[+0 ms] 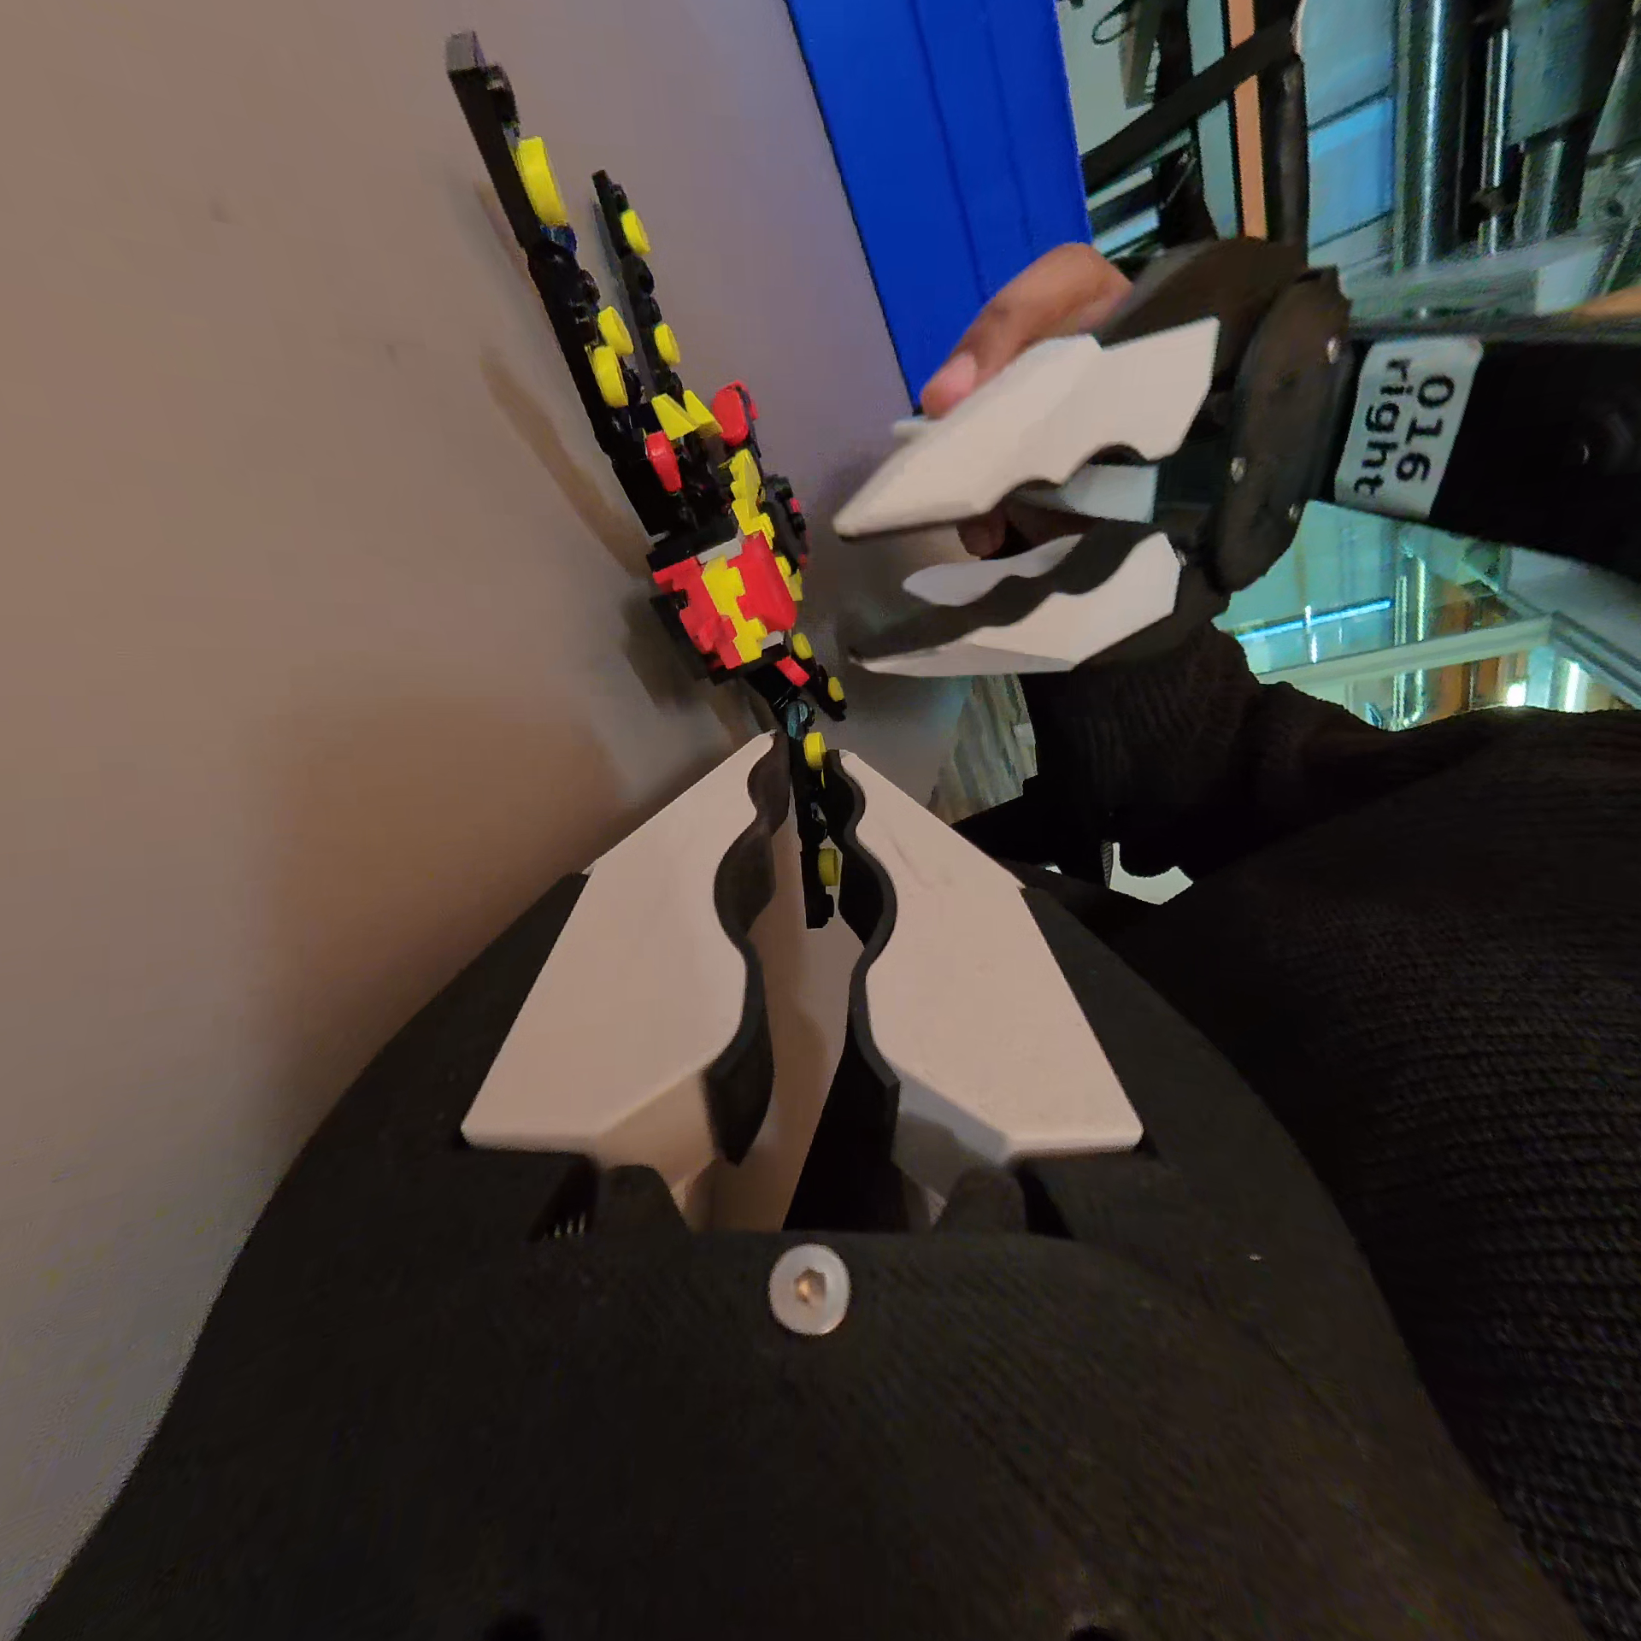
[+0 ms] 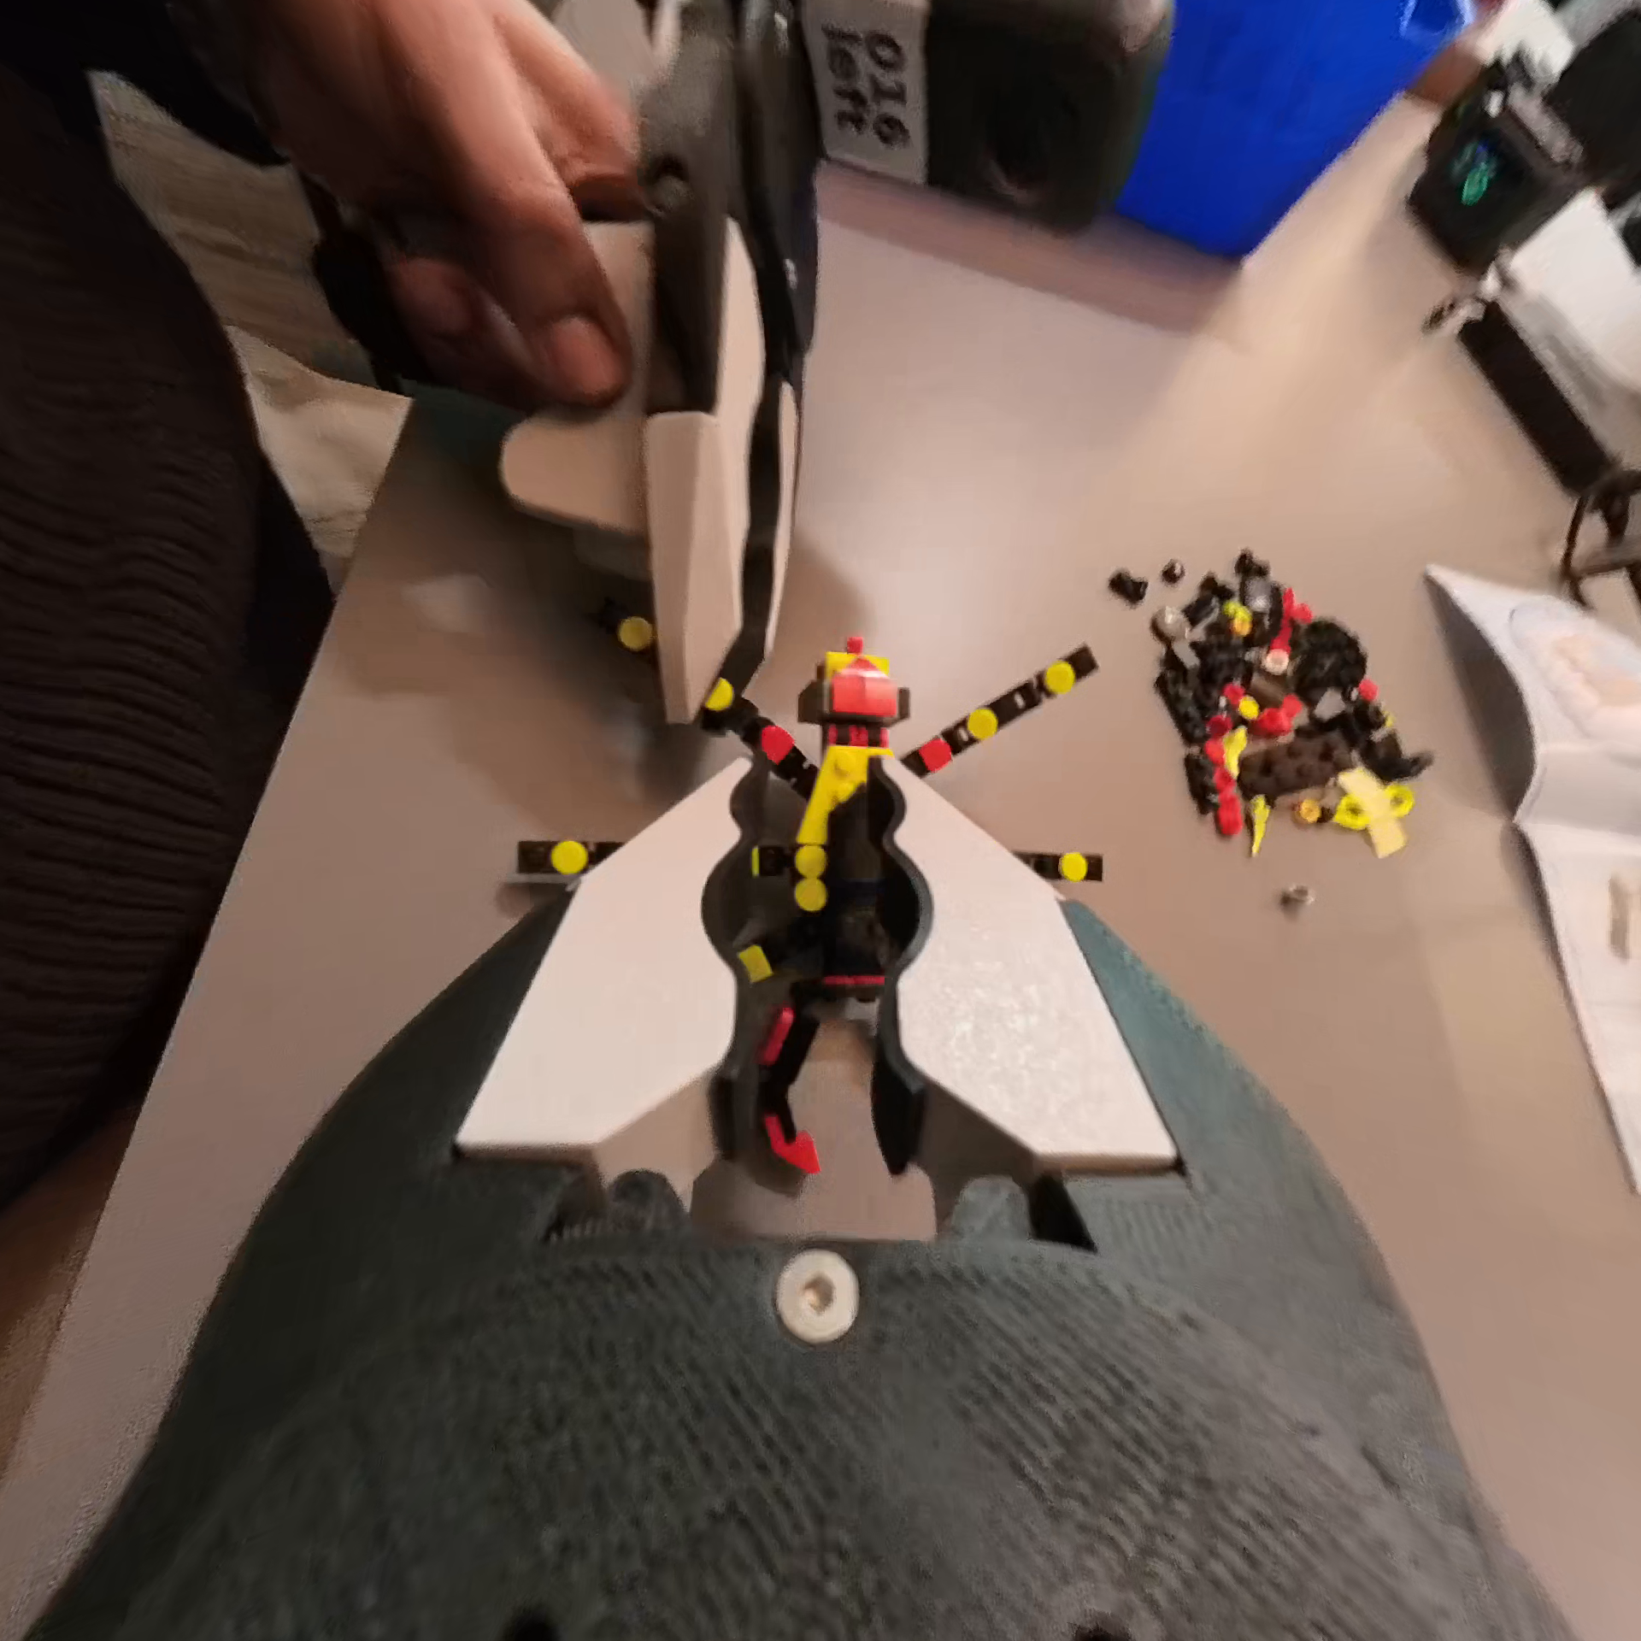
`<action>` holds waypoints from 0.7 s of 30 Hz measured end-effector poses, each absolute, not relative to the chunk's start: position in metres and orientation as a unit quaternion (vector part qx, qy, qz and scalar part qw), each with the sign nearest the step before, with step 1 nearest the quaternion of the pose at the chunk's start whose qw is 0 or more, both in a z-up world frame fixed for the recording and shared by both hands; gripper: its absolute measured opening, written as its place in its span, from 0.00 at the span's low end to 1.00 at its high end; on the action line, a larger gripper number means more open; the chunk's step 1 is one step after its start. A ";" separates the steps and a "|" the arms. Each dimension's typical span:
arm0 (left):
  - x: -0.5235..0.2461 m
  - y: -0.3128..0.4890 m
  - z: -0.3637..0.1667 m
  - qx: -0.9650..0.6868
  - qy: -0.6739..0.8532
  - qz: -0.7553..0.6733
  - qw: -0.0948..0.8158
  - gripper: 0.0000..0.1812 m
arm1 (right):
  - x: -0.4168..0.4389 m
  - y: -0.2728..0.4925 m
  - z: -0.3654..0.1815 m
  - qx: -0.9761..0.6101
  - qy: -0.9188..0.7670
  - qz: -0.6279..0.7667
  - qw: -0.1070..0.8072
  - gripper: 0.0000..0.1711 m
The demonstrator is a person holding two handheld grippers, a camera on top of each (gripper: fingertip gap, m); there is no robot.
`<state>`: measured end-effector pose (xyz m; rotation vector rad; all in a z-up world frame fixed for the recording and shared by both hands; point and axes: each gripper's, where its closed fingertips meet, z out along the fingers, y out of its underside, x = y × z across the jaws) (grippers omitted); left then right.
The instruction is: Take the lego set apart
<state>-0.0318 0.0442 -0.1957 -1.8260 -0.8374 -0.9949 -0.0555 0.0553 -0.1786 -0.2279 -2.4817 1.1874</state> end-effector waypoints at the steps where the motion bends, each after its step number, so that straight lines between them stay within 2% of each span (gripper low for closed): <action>1: -0.032 0.044 -0.196 -0.735 -0.335 -0.399 0.435 0.03 | -0.052 0.052 -0.177 -0.063 -0.882 0.423 0.197 0.11; 9: -0.021 0.042 -0.195 -0.764 -0.291 -0.390 0.424 0.03 | -0.042 0.040 -0.192 0.040 -0.895 0.355 0.266 0.11; 21: -0.007 0.038 -0.207 -0.830 -0.217 -0.337 0.388 0.04 | -0.025 0.032 -0.208 0.085 -0.907 0.333 0.243 0.10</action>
